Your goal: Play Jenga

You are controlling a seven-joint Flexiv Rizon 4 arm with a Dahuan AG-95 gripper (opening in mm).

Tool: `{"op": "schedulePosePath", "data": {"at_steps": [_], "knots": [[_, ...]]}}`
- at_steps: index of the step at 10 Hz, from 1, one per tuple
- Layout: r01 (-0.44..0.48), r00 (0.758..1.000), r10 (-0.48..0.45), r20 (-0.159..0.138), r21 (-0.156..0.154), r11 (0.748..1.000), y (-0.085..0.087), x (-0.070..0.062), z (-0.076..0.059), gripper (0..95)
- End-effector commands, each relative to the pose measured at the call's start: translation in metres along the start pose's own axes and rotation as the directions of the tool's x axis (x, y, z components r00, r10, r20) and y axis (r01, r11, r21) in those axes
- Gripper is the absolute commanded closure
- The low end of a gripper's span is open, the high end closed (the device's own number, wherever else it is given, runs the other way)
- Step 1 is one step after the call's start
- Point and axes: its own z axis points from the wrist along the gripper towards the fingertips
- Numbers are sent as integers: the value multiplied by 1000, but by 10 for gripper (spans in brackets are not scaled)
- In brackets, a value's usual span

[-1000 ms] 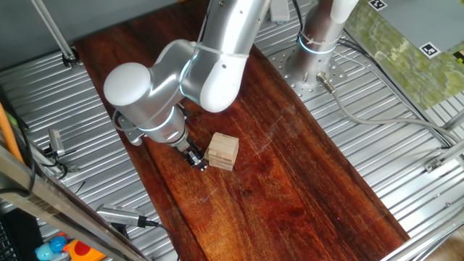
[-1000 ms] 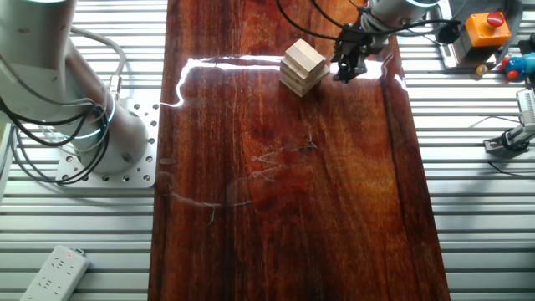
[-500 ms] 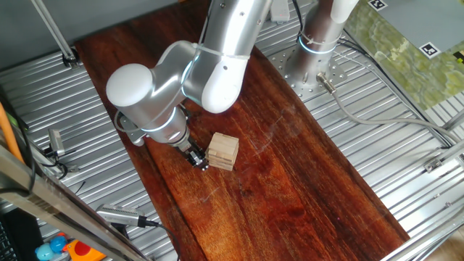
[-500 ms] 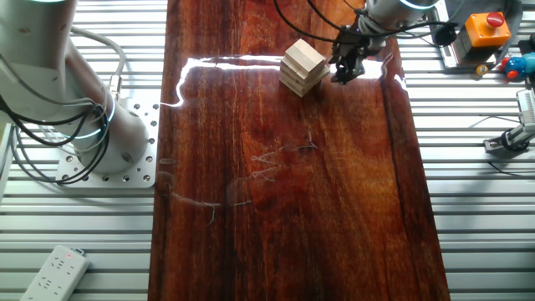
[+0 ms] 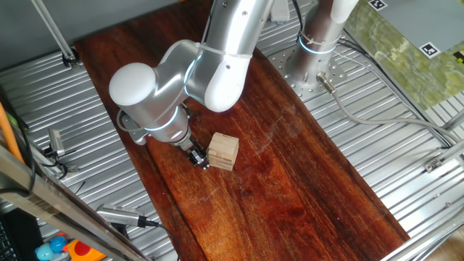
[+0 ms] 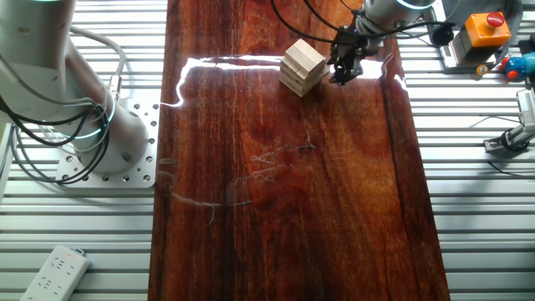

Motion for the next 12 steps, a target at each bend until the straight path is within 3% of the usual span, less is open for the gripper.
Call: {"op": "schedulePosePath", "data": {"at_steps": [1, 12], "knots": [[4, 1000, -4, 5, 2, 1000, -2, 1, -1, 570], [31, 1000, -31, -2, 3, 1000, -19, 2, -1, 570]]}}
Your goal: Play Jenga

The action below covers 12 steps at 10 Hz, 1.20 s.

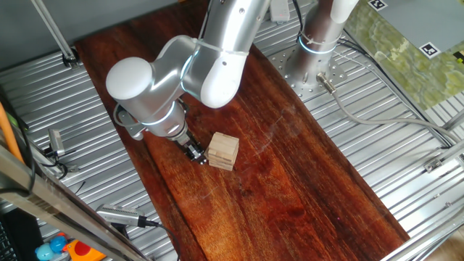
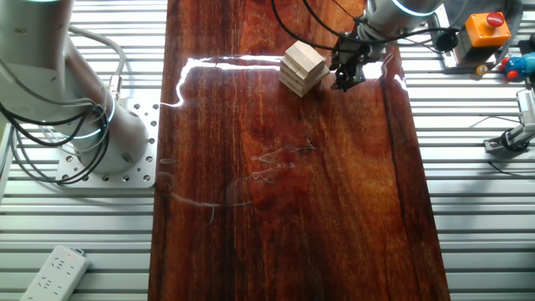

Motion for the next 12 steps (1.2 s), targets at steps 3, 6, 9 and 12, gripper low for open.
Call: {"op": "schedulePosePath", "data": {"at_steps": [3, 6, 9, 12], "knots": [[14, 1000, -14, 0, 0, 1000, -5, 0, 0, 570], [23, 1000, -23, 1, 0, 1000, -9, 0, -1, 570], [31, 1000, -31, 3, -1, 1000, -15, 0, -3, 570], [41, 999, -41, 4, -1, 999, -20, 0, -5, 570]]}}
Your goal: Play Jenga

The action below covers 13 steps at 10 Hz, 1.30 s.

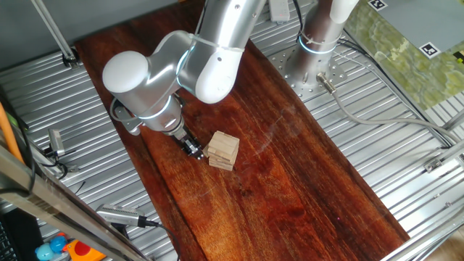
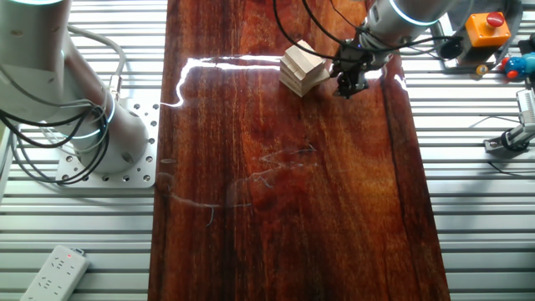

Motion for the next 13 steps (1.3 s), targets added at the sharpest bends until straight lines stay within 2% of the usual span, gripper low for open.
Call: {"op": "schedulePosePath", "data": {"at_steps": [1, 6, 11, 13], "knots": [[9, 1000, -9, -1, 0, 1000, -4, 0, -2, 570], [22, 1000, -22, 0, -2, 1000, -14, -2, -8, 570], [23, 1000, -23, -2, -10, 1000, -11, -14, -18, 570], [19, 1000, -19, 0, -17, 1000, -9, -16, -18, 570]]}}
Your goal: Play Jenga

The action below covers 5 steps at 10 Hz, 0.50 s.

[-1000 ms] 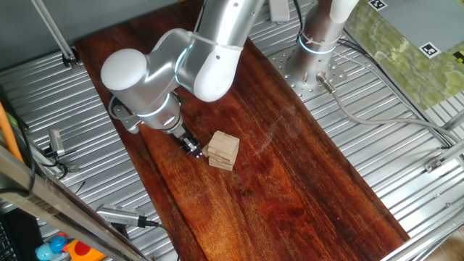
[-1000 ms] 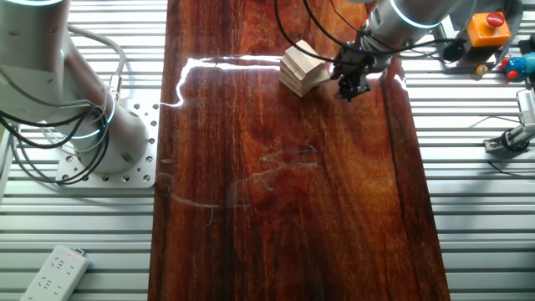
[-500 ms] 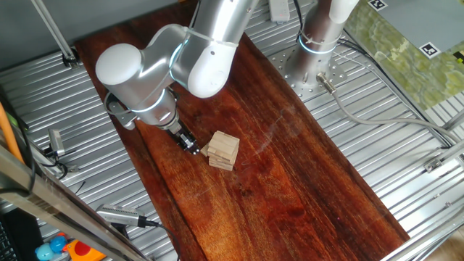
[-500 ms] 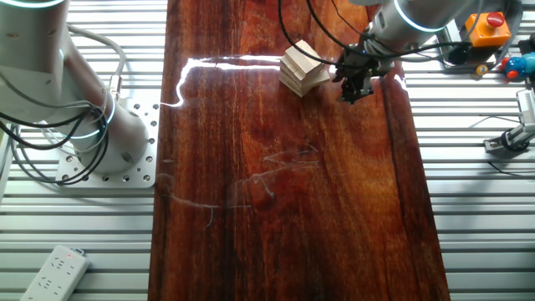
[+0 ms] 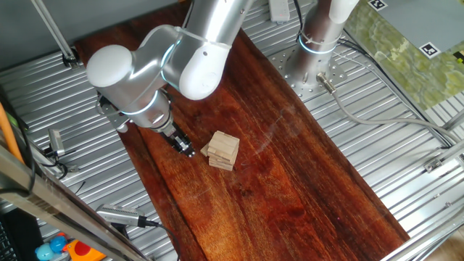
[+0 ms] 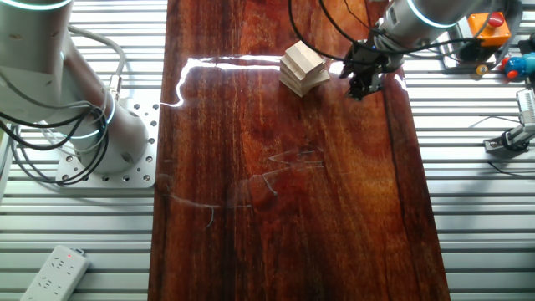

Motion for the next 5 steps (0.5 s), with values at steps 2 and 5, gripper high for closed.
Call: {"op": "schedulePosePath", "data": {"at_steps": [2, 5], "knots": [[-13, 1000, 13, 6, -8, 1000, 5, 0, 2, 570], [-20, 1000, 20, 7, -7, 1000, 10, 2, 7, 570]]}}
